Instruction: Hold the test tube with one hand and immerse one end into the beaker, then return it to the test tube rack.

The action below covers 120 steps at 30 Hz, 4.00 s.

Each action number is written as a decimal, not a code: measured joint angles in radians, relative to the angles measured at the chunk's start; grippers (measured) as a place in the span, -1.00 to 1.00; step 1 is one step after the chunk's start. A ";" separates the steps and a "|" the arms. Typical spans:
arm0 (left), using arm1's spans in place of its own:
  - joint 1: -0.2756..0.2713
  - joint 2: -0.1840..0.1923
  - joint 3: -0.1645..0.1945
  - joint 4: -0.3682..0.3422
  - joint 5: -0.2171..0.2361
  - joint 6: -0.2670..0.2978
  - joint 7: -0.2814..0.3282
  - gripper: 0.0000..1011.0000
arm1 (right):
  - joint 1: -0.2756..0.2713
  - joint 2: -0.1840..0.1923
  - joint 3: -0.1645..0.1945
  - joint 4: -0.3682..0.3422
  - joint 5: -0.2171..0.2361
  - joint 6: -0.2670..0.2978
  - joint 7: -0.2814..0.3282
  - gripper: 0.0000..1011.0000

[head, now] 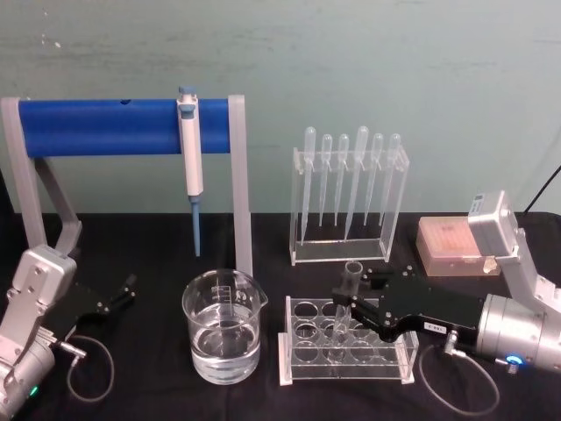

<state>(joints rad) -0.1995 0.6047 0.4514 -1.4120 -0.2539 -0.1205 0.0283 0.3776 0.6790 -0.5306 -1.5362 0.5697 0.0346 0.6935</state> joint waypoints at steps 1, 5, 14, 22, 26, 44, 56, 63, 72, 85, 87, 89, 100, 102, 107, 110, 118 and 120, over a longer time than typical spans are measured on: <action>0.000 0.000 0.000 0.000 0.000 0.000 0.000 0.98 | -0.001 -0.001 0.000 0.002 -0.001 -0.001 0.000 -0.56; 0.000 0.000 0.000 0.000 0.000 0.000 0.000 0.98 | -0.005 -0.006 0.001 0.008 -0.004 -0.004 0.002 -0.56; 0.000 0.000 0.000 0.000 0.000 0.000 0.000 0.98 | -0.011 -0.011 0.008 0.012 -0.007 -0.008 0.001 -0.56; 0.000 0.000 0.000 0.000 0.000 0.000 0.000 0.98 | -0.010 -0.010 0.008 0.011 -0.006 -0.007 0.001 -0.56; 0.000 0.000 0.000 0.000 0.000 0.000 0.000 0.98 | -0.010 -0.010 0.008 0.010 -0.006 -0.007 0.001 -0.56; 0.000 0.000 0.000 0.000 0.000 0.000 0.000 0.98 | -0.008 -0.009 0.007 0.009 -0.005 -0.005 0.001 0.27; 0.000 0.000 0.000 0.000 0.000 0.000 0.000 0.98 | -0.007 -0.008 0.009 -0.005 -0.010 -0.008 0.001 0.95; 0.000 0.000 0.000 0.000 0.000 0.000 0.000 0.98 | -0.009 -0.007 0.023 -0.053 -0.013 -0.026 0.001 0.98; 0.000 0.000 0.000 0.000 0.000 0.000 0.000 0.98 | -0.066 -0.008 0.089 -0.132 -0.012 -0.086 -0.077 0.98; 0.000 0.000 0.000 0.000 0.000 0.000 0.000 0.98 | -0.293 -0.086 0.248 -0.211 -0.121 -0.026 -0.537 0.98; 0.000 0.000 0.000 0.000 0.000 0.000 0.000 0.98 | -0.312 -0.102 0.259 -0.213 -0.142 0.003 -0.600 0.98; 0.000 0.000 0.000 0.000 0.000 0.000 0.000 0.98 | -0.334 -0.127 0.273 -0.215 -0.171 0.041 -0.680 0.98; 0.000 0.000 0.000 0.000 0.000 0.000 0.000 0.98 | -0.362 -0.199 0.297 -0.186 -0.240 0.142 -0.822 0.98; 0.000 0.000 0.000 0.000 0.000 0.000 0.000 0.98 | -0.362 -0.205 0.298 -0.177 -0.245 0.145 -0.820 0.98; 0.000 0.000 0.000 0.000 0.000 0.000 0.000 0.98 | -0.355 -0.205 0.290 -0.163 -0.253 0.129 -0.790 0.98; 0.000 0.000 0.000 0.000 0.000 0.000 0.000 0.98 | -0.355 -0.204 0.291 -0.164 -0.253 0.129 -0.791 0.98; 0.000 0.000 0.000 0.000 0.000 0.000 0.000 0.98 | -0.357 -0.204 0.292 -0.167 -0.251 0.132 -0.795 0.98; 0.000 0.000 0.000 0.000 0.000 0.000 0.000 0.98 | -0.357 -0.204 0.292 -0.168 -0.251 0.132 -0.798 0.98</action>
<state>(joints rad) -0.1996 0.6047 0.4514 -1.4120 -0.2539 -0.1205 0.0283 0.0208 0.4752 -0.2389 -1.7044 0.3191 0.1668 -0.1045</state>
